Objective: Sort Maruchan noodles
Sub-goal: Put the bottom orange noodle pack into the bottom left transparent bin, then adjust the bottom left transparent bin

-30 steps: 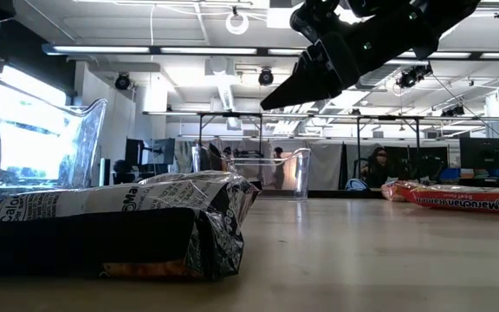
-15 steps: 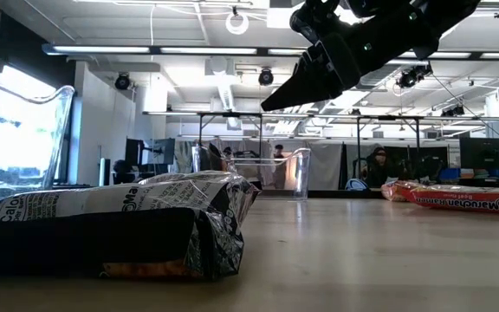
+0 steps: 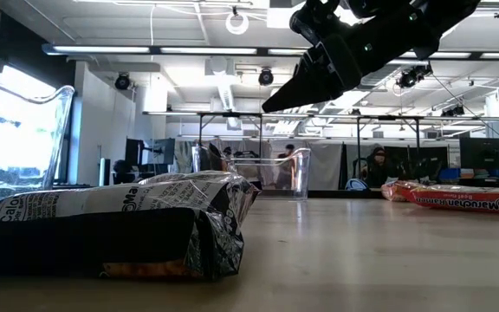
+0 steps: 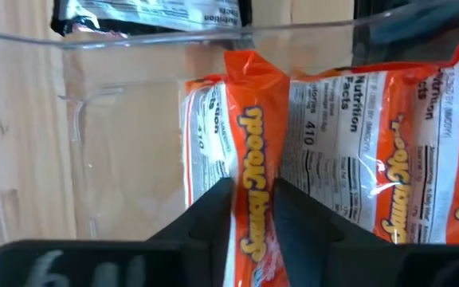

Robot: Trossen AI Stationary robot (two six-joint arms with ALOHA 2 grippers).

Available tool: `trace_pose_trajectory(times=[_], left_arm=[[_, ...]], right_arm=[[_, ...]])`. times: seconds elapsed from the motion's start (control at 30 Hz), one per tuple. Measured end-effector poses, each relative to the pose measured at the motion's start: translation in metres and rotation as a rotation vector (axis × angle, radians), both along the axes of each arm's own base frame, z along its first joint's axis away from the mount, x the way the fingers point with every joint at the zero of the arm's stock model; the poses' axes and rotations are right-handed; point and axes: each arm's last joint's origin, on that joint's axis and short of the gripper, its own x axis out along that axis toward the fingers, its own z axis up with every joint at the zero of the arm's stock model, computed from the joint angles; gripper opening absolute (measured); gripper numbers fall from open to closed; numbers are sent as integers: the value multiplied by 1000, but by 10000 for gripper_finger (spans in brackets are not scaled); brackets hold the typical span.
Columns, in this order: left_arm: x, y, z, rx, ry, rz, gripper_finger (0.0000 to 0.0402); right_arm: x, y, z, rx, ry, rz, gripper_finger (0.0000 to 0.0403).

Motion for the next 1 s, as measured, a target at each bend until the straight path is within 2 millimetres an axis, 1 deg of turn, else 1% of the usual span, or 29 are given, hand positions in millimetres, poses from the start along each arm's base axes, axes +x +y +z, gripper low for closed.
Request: trace_pose_trajectory(times=[0.13, 0.23, 0.33, 0.43, 0.5, 0.57, 0.8, 1.0], left_arm=[[0, 0, 1, -11, 1, -2, 51], [0, 3, 6, -30, -8, 24, 33], [-1, 8, 15, -54, -35, 61, 18], [-4, 14, 26, -45, -106, 80, 4], [-5, 22, 26, -27, -134, 120, 1], [-5, 32, 19, -11, -119, 168, 1], [-1, 62, -21, 113, -36, 267, 0], [-3, 76, -35, 202, -23, 302, 0]], right_arm=[[0, 0, 0, 0, 0, 0, 151], [0, 0, 0, 0, 3, 0, 151], [0, 0, -1, 0, 8, 0, 151], [-1, 0, -1, 2, 17, 7, 151], [-1, 1, -2, 15, 19, 18, 151], [-1, 1, -2, 29, 18, 23, 151], [-1, 1, -3, 31, 34, 26, 151], [-2, 1, -3, 31, 37, 25, 151]])
